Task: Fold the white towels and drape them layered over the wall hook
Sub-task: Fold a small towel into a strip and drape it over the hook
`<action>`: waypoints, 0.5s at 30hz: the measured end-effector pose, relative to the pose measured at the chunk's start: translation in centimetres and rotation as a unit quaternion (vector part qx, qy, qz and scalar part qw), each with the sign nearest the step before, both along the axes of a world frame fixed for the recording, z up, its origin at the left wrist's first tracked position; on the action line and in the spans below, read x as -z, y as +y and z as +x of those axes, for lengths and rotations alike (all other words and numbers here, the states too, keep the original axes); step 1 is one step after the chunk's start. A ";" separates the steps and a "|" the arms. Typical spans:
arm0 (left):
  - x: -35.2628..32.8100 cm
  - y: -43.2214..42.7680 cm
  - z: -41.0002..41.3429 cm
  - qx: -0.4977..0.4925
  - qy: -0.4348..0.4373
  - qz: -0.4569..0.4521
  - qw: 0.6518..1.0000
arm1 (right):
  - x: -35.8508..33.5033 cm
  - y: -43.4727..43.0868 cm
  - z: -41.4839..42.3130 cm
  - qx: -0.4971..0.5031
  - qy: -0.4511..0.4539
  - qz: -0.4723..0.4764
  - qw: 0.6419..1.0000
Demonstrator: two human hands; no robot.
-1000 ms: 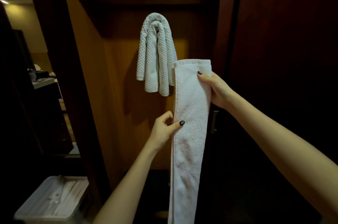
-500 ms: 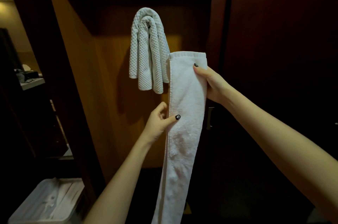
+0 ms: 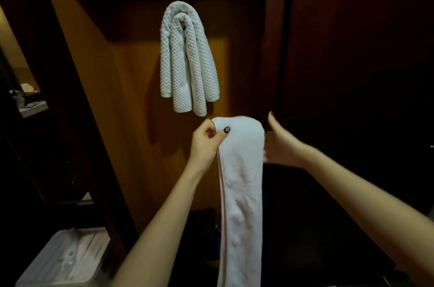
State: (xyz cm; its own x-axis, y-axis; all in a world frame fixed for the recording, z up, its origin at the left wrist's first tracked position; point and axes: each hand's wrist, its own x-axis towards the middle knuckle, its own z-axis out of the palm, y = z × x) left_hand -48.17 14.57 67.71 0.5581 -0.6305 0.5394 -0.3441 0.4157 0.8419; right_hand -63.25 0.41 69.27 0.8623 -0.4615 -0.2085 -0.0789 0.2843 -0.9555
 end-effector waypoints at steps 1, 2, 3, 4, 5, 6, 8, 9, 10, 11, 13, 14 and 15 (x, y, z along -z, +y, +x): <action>-0.1 -0.3 0.2 -0.013 -0.013 0.002 1.000 | 1.1 0.7 -0.5 -0.005 0.010 -0.028 1.000; -0.2 -0.7 0.2 -0.019 -0.018 0.006 1.000 | 1.8 1.4 -1.0 0.003 0.008 -0.063 0.998; -0.3 -0.9 0.2 -0.019 -0.017 0.009 1.000 | 2.3 1.9 -1.3 0.026 -0.005 -0.103 0.994; -0.4 -1.1 0.1 -0.016 -0.021 0.013 1.000 | 2.6 2.2 -1.6 0.051 -0.027 -0.139 0.989; -0.7 -1.2 0.0 -0.013 -0.030 0.013 0.999 | 2.7 2.3 -1.8 0.071 -0.054 -0.163 0.983; -0.9 -1.2 -0.1 -0.011 -0.042 0.013 0.999 | 2.6 2.6 -2.0 0.086 -0.077 -0.172 0.978; -1.4 -0.9 -0.2 -0.010 -0.061 0.017 0.998 | 2.4 2.9 -2.0 0.091 -0.110 -0.151 0.978; -1.7 -0.7 -0.3 -0.011 -0.070 0.020 0.997 | 2.3 3.0 -1.9 0.084 -0.116 -0.140 0.980; -2.1 -0.5 -0.3 -0.013 -0.079 0.023 0.997 | 2.0 3.3 -1.9 0.076 -0.115 -0.136 0.981; -2.3 -0.3 -0.3 -0.014 -0.085 0.024 0.996 | 1.7 3.4 -1.7 0.069 -0.111 -0.140 0.981; -3.1 0.0 0.0 -0.016 -0.095 0.019 0.995 | 1.0 3.7 -1.3 0.051 -0.112 -0.148 0.981; -3.5 0.1 0.2 -0.023 -0.101 0.017 0.995 | 0.6 3.9 -1.1 0.039 -0.121 -0.145 0.981; -3.9 0.2 0.5 -0.033 -0.104 0.020 0.994 | 0.2 4.1 -0.8 0.026 -0.133 -0.138 0.981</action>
State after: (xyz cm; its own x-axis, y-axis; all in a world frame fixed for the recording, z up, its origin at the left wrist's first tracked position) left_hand -47.62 14.73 71.64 0.4779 -0.6185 0.6238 -0.5389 0.3544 0.7642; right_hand -64.07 4.52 69.04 0.8434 -0.5132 0.1592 0.1911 0.0096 -0.9815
